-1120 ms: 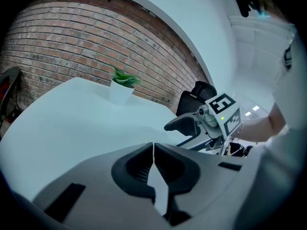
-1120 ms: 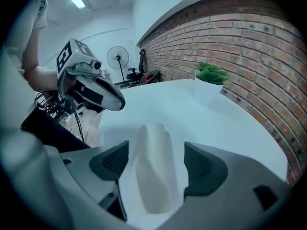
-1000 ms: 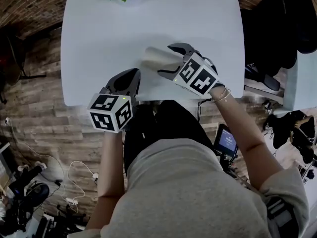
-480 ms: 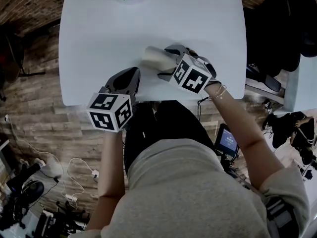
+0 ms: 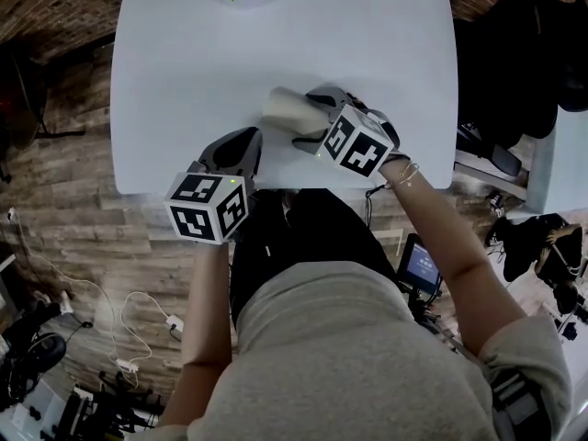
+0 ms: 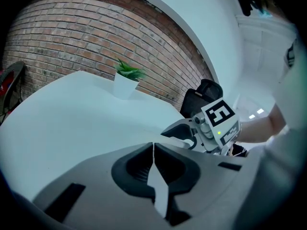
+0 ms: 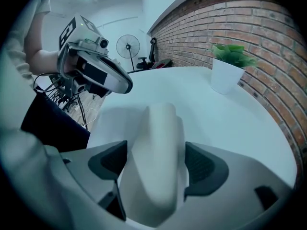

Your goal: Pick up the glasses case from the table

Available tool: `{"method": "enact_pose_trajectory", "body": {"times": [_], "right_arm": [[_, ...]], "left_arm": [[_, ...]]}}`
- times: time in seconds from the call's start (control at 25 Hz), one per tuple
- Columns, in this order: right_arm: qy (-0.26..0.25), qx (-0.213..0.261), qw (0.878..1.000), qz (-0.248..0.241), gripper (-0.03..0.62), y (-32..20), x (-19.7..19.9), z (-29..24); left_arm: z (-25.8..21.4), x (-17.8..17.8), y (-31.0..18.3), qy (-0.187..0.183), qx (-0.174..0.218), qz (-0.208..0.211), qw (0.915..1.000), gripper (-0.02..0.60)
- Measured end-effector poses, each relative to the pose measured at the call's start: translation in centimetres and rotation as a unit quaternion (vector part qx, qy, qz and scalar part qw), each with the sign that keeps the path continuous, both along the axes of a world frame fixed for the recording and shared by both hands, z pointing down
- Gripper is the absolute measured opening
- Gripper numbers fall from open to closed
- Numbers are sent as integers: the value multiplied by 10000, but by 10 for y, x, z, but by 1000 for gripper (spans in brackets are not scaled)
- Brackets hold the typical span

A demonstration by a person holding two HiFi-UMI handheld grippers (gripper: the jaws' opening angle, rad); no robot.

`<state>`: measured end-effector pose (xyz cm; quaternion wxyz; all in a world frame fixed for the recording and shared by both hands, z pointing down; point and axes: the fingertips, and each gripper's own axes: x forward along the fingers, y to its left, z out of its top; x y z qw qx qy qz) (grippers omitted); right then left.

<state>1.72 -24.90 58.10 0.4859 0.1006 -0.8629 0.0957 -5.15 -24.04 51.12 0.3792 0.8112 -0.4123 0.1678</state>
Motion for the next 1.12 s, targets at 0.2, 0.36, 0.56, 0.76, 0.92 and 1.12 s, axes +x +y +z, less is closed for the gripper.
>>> {"method": "enact_pose_trajectory", "body": {"times": [0.2, 0.36, 0.56, 0.76, 0.92, 1.12], "right_arm": [[2, 29, 10000, -1, 331, 5, -2, -2], [49, 12, 10000, 63, 318, 7, 1, -2], [-229, 26, 9995, 234, 311, 3, -1, -9], [-627, 74, 9971, 430, 311, 0, -5, -27], [-857, 31, 9948, 542, 311, 0, -6, -32], [-869, 120, 9947, 545, 311, 2, -6, -34]], "left_arm": [[6, -3, 2, -77, -44, -62, 9999, 11], [11, 0, 3, -2, -107, -45, 9999, 11], [17, 4, 5, 466, -397, -163, 9980, 12], [12, 11, 2, 1222, -617, -364, 9899, 153], [21, 16, -1, 1390, -794, -448, 9861, 208], [26, 19, -2, 1347, -885, -463, 9858, 230]]}}
